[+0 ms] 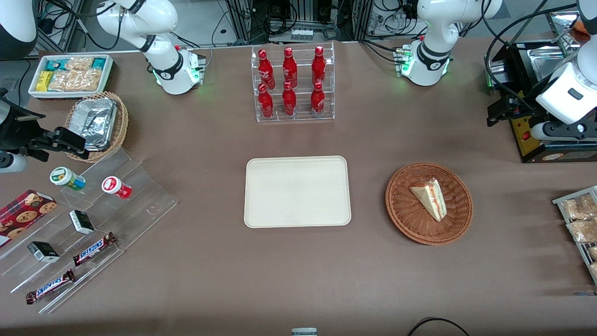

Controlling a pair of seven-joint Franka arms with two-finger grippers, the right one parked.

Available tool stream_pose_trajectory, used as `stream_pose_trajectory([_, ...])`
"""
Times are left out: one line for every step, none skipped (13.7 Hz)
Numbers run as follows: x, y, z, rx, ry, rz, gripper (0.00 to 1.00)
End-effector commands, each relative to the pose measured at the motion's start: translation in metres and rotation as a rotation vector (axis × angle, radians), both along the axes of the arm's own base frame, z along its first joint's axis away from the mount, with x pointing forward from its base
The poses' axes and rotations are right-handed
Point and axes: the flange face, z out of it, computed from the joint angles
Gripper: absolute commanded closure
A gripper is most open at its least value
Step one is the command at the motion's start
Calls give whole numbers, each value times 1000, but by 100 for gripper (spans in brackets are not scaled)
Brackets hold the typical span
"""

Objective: Place sandwich from basket to tray
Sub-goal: 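Move the left gripper down over the wrapped sandwich in the wicker basket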

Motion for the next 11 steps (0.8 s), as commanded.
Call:
stream_pose_trajectory([-1, 0, 8, 11, 6, 9, 0])
stream_pose_trajectory([1, 3, 5, 11, 12, 14, 0])
stream_pose_trajectory([4, 6, -1, 19, 16, 22, 0])
stream_pose_trajectory([9, 10, -17, 58, 35, 35, 0])
stream_pose_trajectory([14, 12, -30, 75, 29, 96, 0])
stream_pose_trajectory([18, 10, -51, 77, 18, 173, 0])
stream_pose_trajectory([21, 9, -74, 83, 8, 266, 0])
stream_pose_trajectory([23, 6, -98, 89, -7, 358, 0])
stream_pose_trajectory([25, 3, -116, 86, -32, 438, 0])
stream_pose_trajectory([28, -2, -136, 71, -50, 519, 0])
stream_pose_trajectory([27, -4, -157, 59, -63, 573, 0])
